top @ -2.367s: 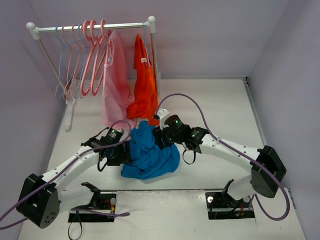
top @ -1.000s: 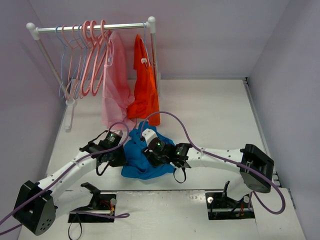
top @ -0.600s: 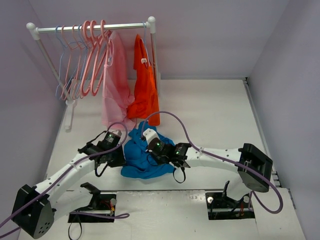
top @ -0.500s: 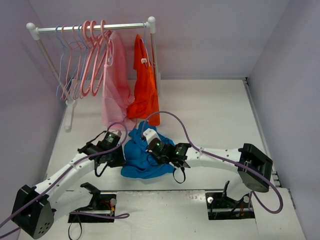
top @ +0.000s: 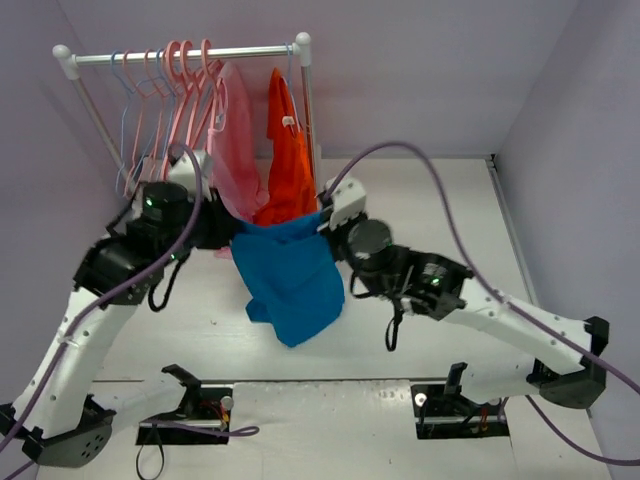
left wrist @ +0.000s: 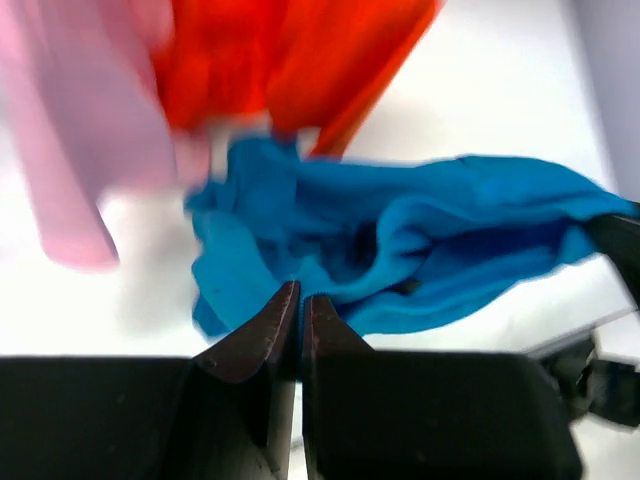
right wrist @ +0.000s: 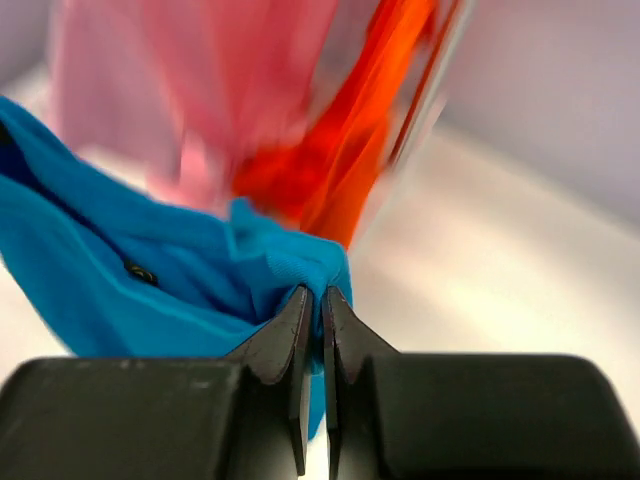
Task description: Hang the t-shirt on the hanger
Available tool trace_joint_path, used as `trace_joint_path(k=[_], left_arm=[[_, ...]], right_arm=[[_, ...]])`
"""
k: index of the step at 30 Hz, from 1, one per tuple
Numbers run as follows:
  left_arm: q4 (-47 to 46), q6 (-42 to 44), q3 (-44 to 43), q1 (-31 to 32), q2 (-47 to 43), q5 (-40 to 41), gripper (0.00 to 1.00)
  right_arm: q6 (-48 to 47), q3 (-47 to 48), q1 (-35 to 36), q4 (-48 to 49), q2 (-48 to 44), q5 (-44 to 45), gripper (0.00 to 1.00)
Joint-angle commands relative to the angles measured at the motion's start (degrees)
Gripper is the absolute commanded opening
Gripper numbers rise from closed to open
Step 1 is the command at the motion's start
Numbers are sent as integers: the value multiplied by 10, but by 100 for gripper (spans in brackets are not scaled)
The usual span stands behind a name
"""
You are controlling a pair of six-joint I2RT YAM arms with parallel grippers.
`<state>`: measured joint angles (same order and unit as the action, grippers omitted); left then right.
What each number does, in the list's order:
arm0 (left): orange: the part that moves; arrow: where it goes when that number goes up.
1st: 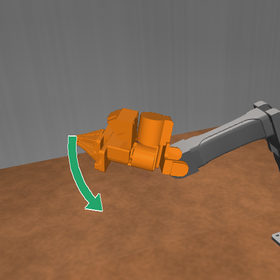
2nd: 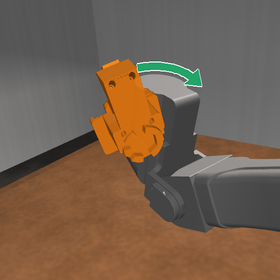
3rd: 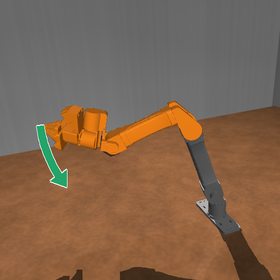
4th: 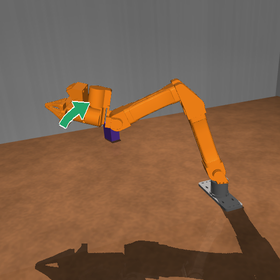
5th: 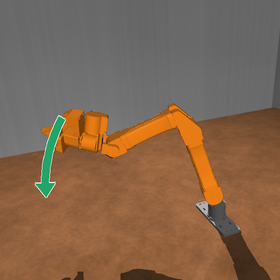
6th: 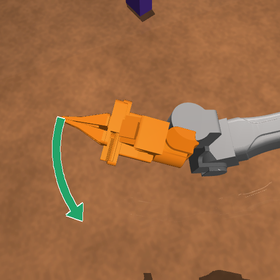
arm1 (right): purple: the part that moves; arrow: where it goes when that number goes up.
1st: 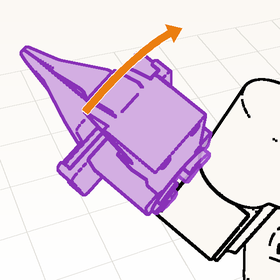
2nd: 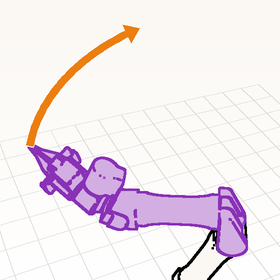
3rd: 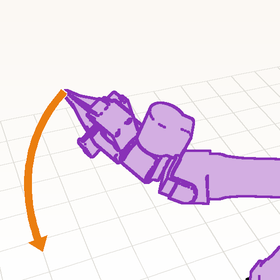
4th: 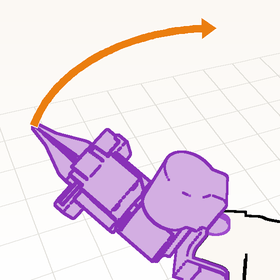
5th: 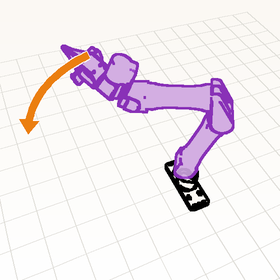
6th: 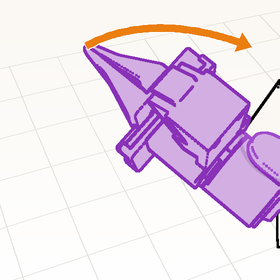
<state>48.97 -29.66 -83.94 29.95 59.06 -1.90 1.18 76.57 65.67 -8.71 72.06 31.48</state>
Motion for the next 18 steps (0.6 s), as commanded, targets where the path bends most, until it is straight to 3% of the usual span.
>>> trace_joint_path(k=[1,13,18], left_arm=[[23,98,-178,2,54,45,0],[19,238,-633,2,224,87,0],[-16,257,-680,2,242,80,0]], right_arm=[[-124,120,-1,23,-22,86,0],[-301,445,0,49,96,23,0],[-361,505,0,80,123,-9,0]])
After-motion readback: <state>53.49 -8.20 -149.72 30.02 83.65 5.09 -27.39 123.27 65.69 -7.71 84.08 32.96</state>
